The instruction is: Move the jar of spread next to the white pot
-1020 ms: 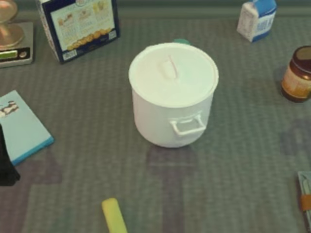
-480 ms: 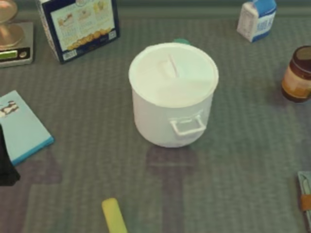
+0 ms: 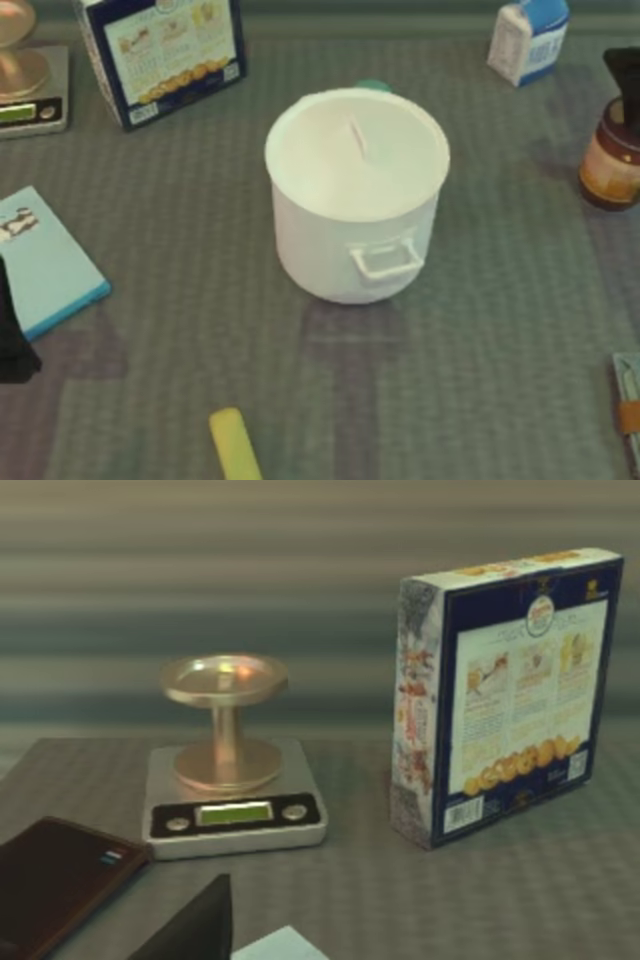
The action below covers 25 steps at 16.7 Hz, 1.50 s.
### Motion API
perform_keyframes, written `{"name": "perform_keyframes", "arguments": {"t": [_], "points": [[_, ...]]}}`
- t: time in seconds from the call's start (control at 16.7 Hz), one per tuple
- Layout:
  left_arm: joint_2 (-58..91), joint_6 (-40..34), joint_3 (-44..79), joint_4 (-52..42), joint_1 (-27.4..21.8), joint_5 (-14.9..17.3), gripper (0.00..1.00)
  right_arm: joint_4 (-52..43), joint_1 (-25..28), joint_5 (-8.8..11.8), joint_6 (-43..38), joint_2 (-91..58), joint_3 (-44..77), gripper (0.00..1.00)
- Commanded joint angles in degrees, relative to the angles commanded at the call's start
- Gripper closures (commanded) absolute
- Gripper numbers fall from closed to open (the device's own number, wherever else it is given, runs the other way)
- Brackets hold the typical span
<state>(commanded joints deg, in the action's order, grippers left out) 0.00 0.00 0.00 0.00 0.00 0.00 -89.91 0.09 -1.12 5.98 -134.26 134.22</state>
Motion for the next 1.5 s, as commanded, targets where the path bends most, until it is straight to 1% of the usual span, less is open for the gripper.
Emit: {"name": "perform_keyframes", "arguments": {"t": [0.12, 0.3, 0.54, 0.9, 1.02, 1.5], "points": [[0.0, 0.0, 0.0, 0.0, 0.0, 0.0, 0.0, -3.29, 0.29, 0.21, 0.54, -6.94, 9.48, 0.0], [0.0, 0.0, 0.0, 0.0, 0.0, 0.0, 0.0, -6.17, 0.64, 0.47, 1.17, -14.19, 19.82, 0.0], [0.0, 0.0, 0.0, 0.0, 0.0, 0.0, 0.0, -7.37, 0.87, 0.64, 1.54, -18.02, 25.34, 0.0], [0.0, 0.0, 0.0, 0.0, 0.0, 0.0, 0.0, -7.15, 0.54, 0.61, 1.53, -17.92, 25.05, 0.0], [0.0, 0.0, 0.0, 0.0, 0.0, 0.0, 0.0, -5.49, 0.68, 0.64, 1.62, -17.31, 22.94, 0.0], [0.0, 0.0, 0.0, 0.0, 0.0, 0.0, 0.0, 9.09, 0.94, 0.73, 1.54, -11.54, 2.21, 0.0]]}}
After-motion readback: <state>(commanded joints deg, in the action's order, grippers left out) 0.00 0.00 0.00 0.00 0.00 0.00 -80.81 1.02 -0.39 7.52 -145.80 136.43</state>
